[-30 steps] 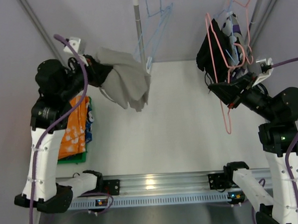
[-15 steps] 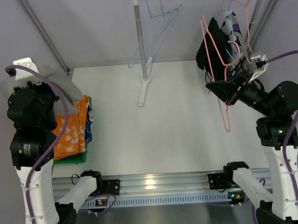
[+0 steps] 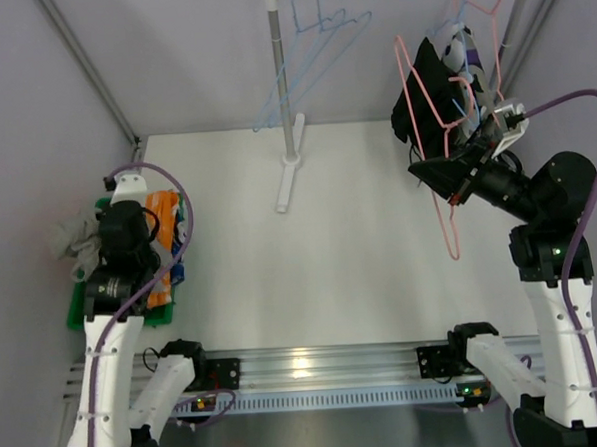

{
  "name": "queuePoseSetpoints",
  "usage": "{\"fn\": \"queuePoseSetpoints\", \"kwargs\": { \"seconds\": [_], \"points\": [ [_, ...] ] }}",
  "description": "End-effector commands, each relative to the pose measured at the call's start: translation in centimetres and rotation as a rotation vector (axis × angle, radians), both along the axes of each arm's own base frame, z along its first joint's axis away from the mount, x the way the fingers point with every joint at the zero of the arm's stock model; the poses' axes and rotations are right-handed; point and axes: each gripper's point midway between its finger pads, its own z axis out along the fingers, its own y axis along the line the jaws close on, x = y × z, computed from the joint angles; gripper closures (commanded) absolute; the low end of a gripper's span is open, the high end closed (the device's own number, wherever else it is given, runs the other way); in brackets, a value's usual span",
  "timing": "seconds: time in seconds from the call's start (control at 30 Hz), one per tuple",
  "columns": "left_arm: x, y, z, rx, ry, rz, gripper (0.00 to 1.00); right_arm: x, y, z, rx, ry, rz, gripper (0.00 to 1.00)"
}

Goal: Remove the trousers from the hanger

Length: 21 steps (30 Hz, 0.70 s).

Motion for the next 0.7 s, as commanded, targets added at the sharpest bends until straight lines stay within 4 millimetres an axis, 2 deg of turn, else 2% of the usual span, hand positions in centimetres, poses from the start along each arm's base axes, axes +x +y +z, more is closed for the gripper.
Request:
{"fn": "queuePoseSetpoints", "kwargs": {
  "seconds": [0.0,0.03,0.1,0.13,0.2,0.23,0.27,0.3,0.37,0.4,0.5,0.53,0.6,0.67],
  "points": [
    [1.0,-0.2,-0.6,-0.002,-0.058,-0.016,1.0,-0.4,-0.3,2.1,-0.011,-0.091,-0.01,1.0],
    [1.3,-0.7,-0.8,-0.03,-0.068,-0.04,1.0,-0.6,-0.4,2.2,-0.015,-0.1,-0.012,1.0],
    [1.2,-2.4,0.7,-0.115,-0.139,-0.125,1.0,-0.7,-0.4,2.0,-0.026,-0.098,-0.014,1.0],
    [1.7,-5.2,2.5,-0.178,-0.19,-0.292,1.0,-0.8,-0.5,2.0,-0.03,-0.102,-0.018,1.0],
    [1.3,-9.1,4.8,-0.249,-0.255,-0.513,1.0,-0.7,-0.5,1.2,-0.045,-0.082,-0.02,1.0],
    [0.2,-13.7,6.3,-0.301,-0.279,-0.779,1.0,-0.7,-0.5,0.3,-0.052,-0.066,-0.019,1.0],
    [-0.8,-15.7,8.3,-0.311,-0.322,-0.902,1.0,-0.8,-0.5,-0.2,-0.058,-0.056,-0.019,1.0],
    [-1.7,-17.4,9.2,-0.366,-0.338,-0.993,1.0,-0.6,-0.6,-1.7,-0.071,-0.029,-0.019,1.0],
    [-2.8,-21.1,10.8,-0.47,-0.302,-1.202,1.0,-1.2,-0.6,-2.6,-0.082,-0.031,-0.02,1.0],
    [-1.6,-22.3,9.9,-0.601,-0.218,-1.213,1.0,-1.3,-0.7,-3.4,-0.098,-0.027,-0.019,1.0],
    [-1.1,-24.5,9.8,-0.767,-0.133,-1.294,1.0,-2.1,-0.7,-5.1,-0.136,0.004,-0.004,1.0],
    [0.1,-24.8,9.4,-0.797,-0.117,-1.296,1.0,-2.6,-0.7,-5.7,-0.145,0.022,0.002,1.0],
    [1.4,-25.6,7.6,-0.862,-0.047,-1.29,1.0,-2.7,-0.8,-6.7,-0.172,0.028,0.004,1.0],
    [1.9,-26.2,6.4,-0.855,-0.013,-1.293,1.0,-3.0,-0.9,-8.1,-0.209,0.052,0.014,1.0]
  ]
}}
